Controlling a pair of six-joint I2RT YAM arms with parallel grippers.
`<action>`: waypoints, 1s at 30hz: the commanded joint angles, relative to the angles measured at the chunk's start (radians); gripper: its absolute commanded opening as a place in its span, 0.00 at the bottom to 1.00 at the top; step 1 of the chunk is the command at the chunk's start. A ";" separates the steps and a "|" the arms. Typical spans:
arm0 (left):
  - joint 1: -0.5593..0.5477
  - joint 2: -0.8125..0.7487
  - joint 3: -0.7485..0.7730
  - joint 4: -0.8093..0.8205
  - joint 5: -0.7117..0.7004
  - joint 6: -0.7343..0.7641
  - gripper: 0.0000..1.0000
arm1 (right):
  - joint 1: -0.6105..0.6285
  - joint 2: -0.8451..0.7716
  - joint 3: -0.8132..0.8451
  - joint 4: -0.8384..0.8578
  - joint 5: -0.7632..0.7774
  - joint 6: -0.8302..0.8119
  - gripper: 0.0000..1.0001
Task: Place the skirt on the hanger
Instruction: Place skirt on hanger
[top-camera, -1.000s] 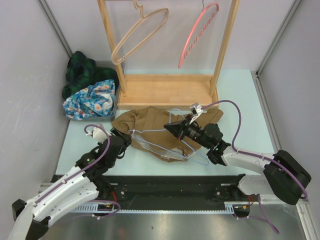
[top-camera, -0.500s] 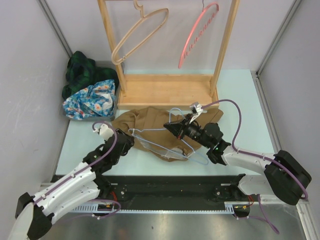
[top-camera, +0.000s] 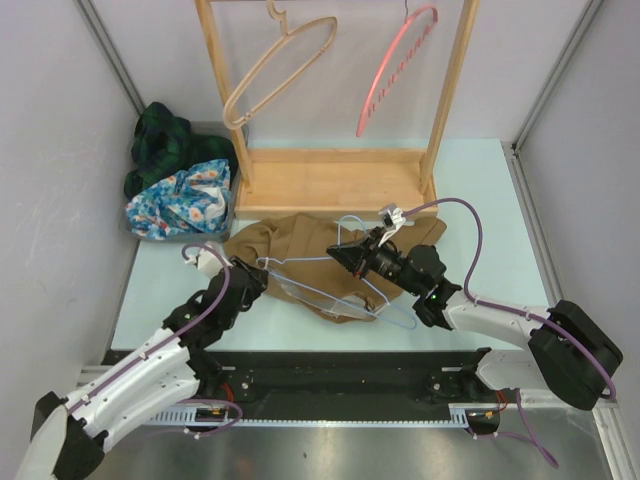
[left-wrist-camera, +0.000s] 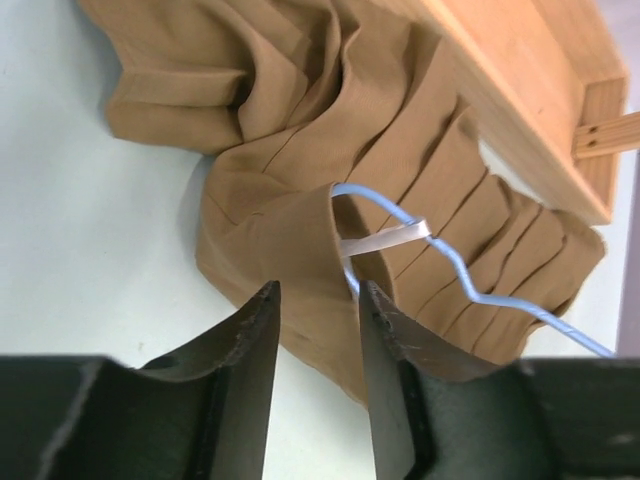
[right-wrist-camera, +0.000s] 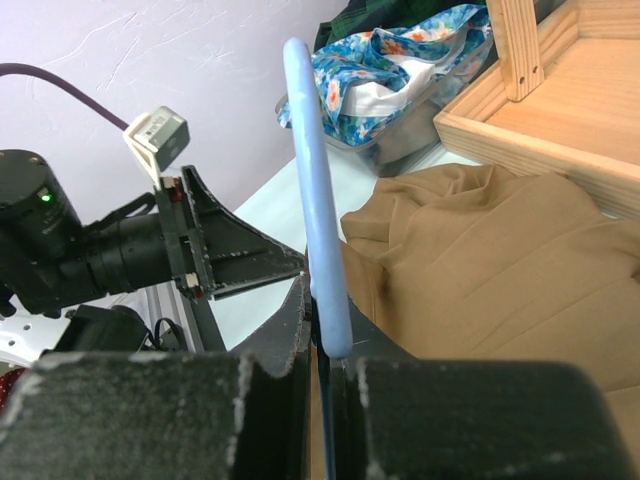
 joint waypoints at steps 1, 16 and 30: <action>0.016 0.053 -0.008 0.033 0.028 0.026 0.39 | 0.000 -0.007 0.052 0.064 0.004 0.000 0.00; 0.040 0.099 0.007 0.057 0.057 0.089 0.00 | 0.006 -0.015 0.051 0.057 -0.007 0.003 0.00; 0.043 -0.010 0.058 -0.044 0.054 0.089 0.00 | 0.068 0.065 0.045 0.104 0.011 -0.040 0.00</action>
